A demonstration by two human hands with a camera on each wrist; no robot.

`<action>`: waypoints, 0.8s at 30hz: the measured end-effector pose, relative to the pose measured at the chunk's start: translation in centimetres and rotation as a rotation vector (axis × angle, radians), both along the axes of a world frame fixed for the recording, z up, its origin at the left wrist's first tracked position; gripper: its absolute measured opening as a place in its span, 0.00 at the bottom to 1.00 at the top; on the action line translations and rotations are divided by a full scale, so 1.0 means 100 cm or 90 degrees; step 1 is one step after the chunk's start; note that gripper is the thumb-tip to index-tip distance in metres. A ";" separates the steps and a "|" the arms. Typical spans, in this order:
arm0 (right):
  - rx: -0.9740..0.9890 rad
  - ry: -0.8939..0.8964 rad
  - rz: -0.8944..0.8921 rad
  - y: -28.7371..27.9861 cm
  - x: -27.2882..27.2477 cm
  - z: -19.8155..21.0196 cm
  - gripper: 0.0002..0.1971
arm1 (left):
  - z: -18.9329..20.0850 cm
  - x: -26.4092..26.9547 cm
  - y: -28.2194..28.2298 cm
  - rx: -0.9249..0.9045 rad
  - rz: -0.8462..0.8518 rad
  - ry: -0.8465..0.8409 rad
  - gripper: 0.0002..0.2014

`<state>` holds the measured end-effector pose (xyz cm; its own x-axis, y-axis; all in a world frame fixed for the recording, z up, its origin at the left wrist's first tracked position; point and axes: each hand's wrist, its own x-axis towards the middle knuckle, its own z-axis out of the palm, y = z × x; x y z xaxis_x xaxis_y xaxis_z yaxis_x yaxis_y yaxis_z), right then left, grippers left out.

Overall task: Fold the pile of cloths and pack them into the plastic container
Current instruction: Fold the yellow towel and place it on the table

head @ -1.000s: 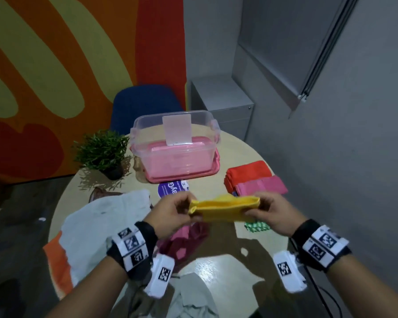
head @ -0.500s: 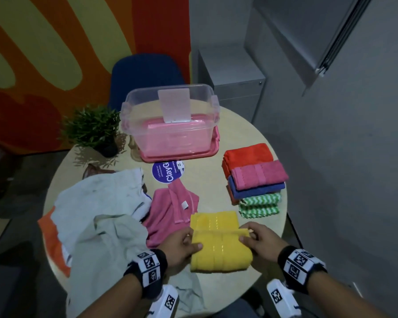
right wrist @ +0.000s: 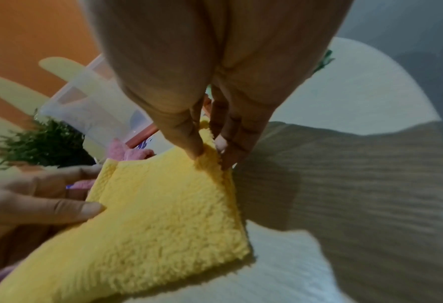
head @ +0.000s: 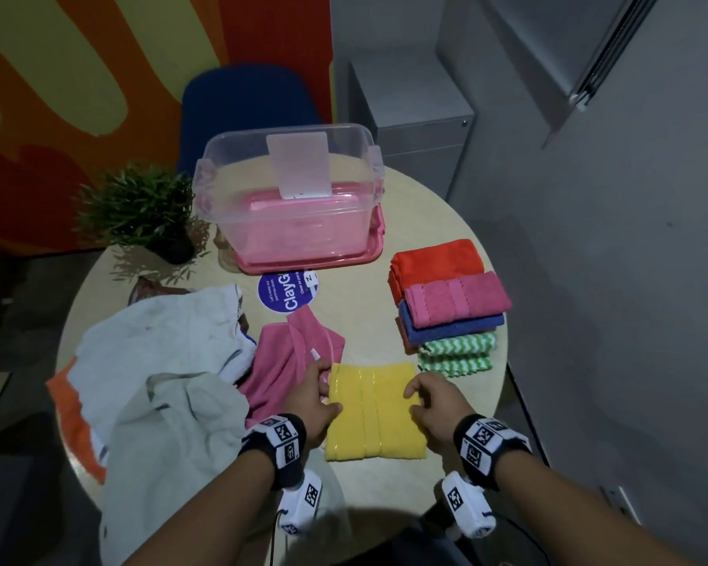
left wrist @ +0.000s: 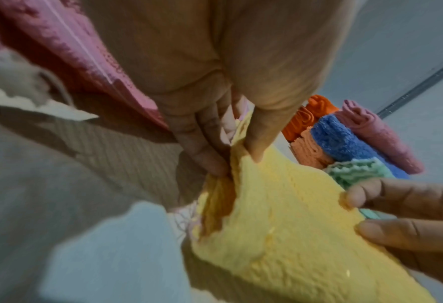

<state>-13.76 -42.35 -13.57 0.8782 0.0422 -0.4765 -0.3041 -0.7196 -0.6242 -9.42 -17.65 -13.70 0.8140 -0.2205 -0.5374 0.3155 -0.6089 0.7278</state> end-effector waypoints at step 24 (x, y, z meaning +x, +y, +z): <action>-0.003 -0.041 0.128 -0.020 -0.015 -0.002 0.07 | -0.014 -0.033 0.018 0.195 -0.305 -0.227 0.20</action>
<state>-15.24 -44.36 -13.73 0.8809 0.2179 -0.4202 -0.1135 -0.7645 -0.6345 -12.76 -15.80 -15.11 0.8035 -0.4821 -0.3491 -0.2691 -0.8174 0.5094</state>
